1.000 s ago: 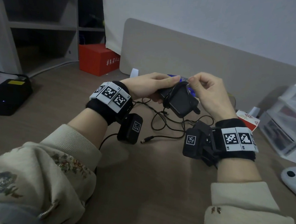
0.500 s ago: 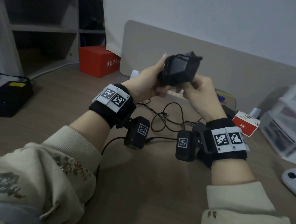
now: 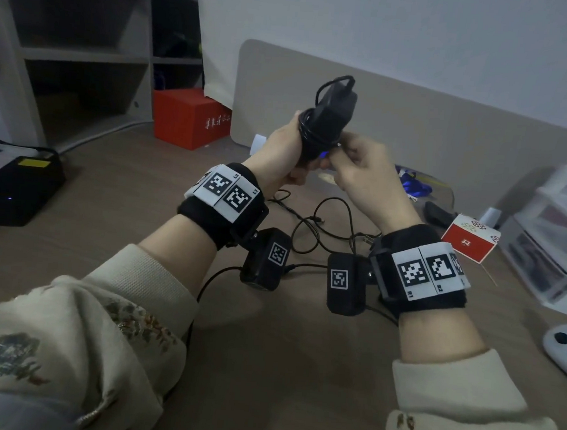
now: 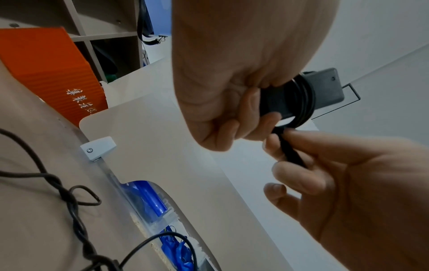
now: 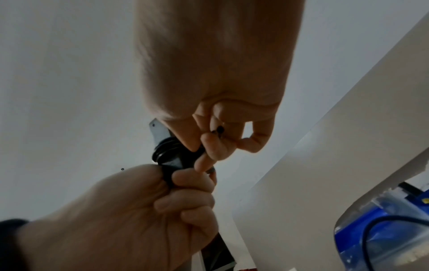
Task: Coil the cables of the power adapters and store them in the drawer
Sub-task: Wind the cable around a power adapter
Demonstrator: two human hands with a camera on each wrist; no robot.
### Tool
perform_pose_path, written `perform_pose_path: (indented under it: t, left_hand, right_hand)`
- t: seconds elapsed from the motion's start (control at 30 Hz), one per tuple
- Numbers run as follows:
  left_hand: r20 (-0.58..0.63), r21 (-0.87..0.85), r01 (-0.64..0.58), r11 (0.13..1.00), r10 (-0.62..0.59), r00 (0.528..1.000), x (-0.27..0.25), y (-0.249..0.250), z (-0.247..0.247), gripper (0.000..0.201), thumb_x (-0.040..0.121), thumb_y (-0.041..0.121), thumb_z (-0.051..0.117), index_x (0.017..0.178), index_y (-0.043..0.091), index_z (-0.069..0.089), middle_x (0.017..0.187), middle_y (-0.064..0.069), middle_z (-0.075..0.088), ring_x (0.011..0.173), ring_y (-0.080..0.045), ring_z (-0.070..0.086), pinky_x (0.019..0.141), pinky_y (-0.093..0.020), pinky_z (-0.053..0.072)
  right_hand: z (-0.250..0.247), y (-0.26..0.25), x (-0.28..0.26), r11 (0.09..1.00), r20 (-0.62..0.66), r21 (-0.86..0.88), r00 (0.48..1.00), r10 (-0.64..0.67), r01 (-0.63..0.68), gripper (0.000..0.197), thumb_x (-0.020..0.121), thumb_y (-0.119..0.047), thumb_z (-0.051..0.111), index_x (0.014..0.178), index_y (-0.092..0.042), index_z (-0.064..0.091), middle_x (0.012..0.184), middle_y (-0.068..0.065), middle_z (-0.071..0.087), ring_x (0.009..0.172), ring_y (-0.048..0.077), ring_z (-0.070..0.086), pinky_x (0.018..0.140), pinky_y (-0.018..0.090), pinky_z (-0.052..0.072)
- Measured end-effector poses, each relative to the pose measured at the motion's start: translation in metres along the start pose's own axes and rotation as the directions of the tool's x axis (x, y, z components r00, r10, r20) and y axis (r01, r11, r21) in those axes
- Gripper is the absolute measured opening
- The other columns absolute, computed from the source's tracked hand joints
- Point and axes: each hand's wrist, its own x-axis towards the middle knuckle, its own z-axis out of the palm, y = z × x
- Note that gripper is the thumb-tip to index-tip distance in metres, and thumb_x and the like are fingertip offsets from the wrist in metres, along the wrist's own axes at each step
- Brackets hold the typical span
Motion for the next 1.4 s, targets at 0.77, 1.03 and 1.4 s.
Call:
perform_pose_path:
  t: [0.77, 1.03, 1.4]
  left_hand:
    - [-0.107, 0.345, 0.134, 0.929, -0.103, 0.989, -0.017, 0.008, -0.001, 0.062, 0.105, 0.052, 0.014, 0.120, 0.010, 0.057, 0.098, -0.009, 0.072, 0.072, -0.021, 0.071, 0.064, -0.028, 0.048]
    - [0.018, 0.224, 0.187, 0.957, -0.196, 0.981, -0.030, 0.014, 0.005, 0.047, 0.091, 0.055, 0.058, 0.115, 0.014, 0.061, 0.105, -0.014, 0.072, 0.080, -0.024, 0.075, 0.063, -0.032, 0.057]
    - [-0.144, 0.154, 0.076, 0.985, -0.054, 0.988, -0.027, 0.011, 0.004, 0.022, 0.093, 0.019, 0.066, 0.114, 0.014, 0.061, 0.101, -0.015, 0.066, 0.062, -0.022, 0.068, 0.051, -0.027, 0.058]
  right_hand:
    - [0.002, 0.008, 0.000, 0.960, -0.155, -0.060, 0.953, 0.261, -0.273, 0.021, 0.096, -0.015, 0.049, 0.088, -0.010, 0.068, 0.082, 0.007, 0.069, 0.080, 0.020, 0.063, 0.073, 0.036, 0.048]
    - [0.003, 0.015, -0.002, 0.830, -0.151, -0.554, 0.988, -0.020, -0.067, 0.023, 0.095, -0.018, 0.045, 0.097, -0.008, 0.066, 0.093, 0.018, 0.068, 0.091, 0.040, 0.057, 0.066, 0.034, 0.035]
    - [-0.008, 0.009, -0.002, 0.982, -0.093, -0.151, 0.991, 0.097, -0.110, 0.020, 0.095, -0.018, 0.058, 0.107, -0.018, 0.073, 0.087, -0.008, 0.071, 0.084, 0.003, 0.062, 0.077, 0.015, 0.046]
